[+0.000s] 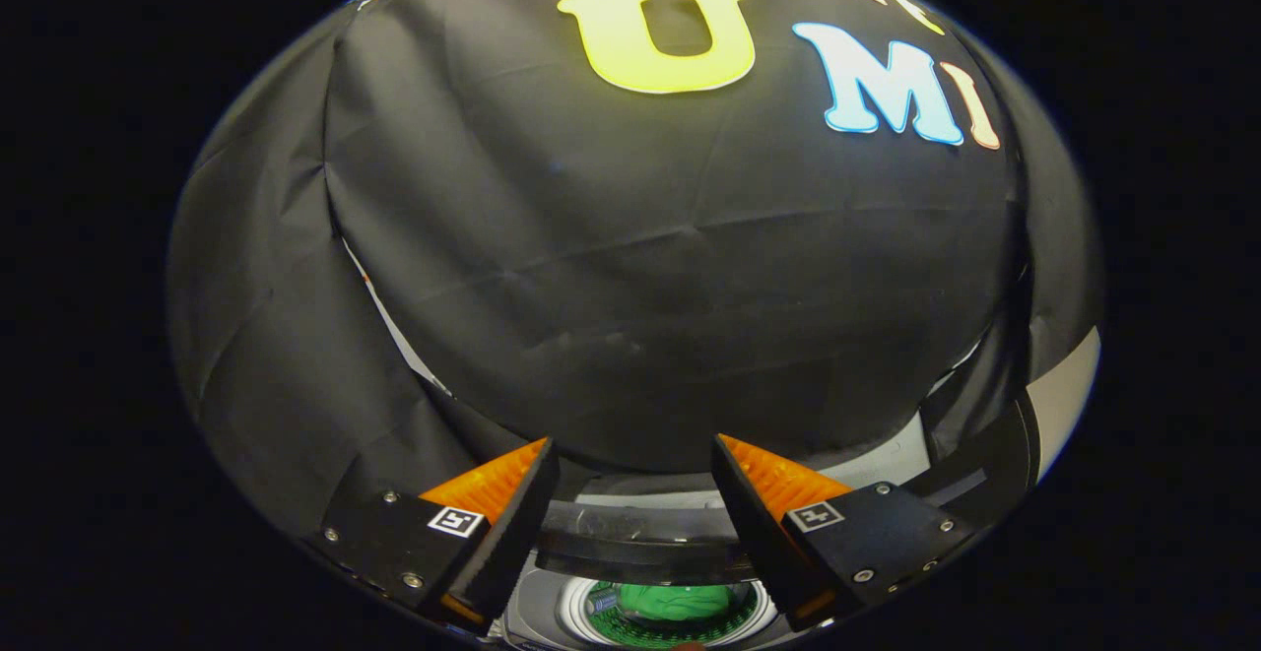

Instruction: Put the clothes into the washing machine and then close the washing machine lid.

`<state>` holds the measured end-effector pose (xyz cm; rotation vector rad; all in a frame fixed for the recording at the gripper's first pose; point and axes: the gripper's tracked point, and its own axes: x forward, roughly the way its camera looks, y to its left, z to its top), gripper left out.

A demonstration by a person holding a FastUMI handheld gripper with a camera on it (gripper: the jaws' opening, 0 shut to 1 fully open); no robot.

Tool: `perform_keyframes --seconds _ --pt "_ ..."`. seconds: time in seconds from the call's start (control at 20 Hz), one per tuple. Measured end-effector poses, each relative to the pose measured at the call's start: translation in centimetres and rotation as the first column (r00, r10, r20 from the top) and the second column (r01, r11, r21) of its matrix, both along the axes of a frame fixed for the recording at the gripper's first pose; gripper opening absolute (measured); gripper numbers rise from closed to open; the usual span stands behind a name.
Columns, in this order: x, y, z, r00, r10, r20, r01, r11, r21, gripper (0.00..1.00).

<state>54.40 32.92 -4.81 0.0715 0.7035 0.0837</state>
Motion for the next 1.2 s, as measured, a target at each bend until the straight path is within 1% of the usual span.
perform_keyframes --seconds 0.1,0.25,0.55,0.85,1.2 --pt "-0.5 -0.2 -1.1 1.000 -0.005 -0.025 0.005 1.000 -0.012 0.96" --pt "-0.4 -0.6 -1.1 1.000 0.015 0.001 -0.015 0.997 -0.073 0.96" --pt "-2.5 -0.6 -0.7 0.996 0.041 0.085 -0.035 0.997 -0.072 0.96" --pt "-5.2 -0.6 -0.7 0.991 0.062 0.120 -0.054 0.997 -0.062 0.96" --pt "-8.3 -0.2 -1.0 0.980 0.071 0.188 -0.059 0.996 -0.067 0.95"
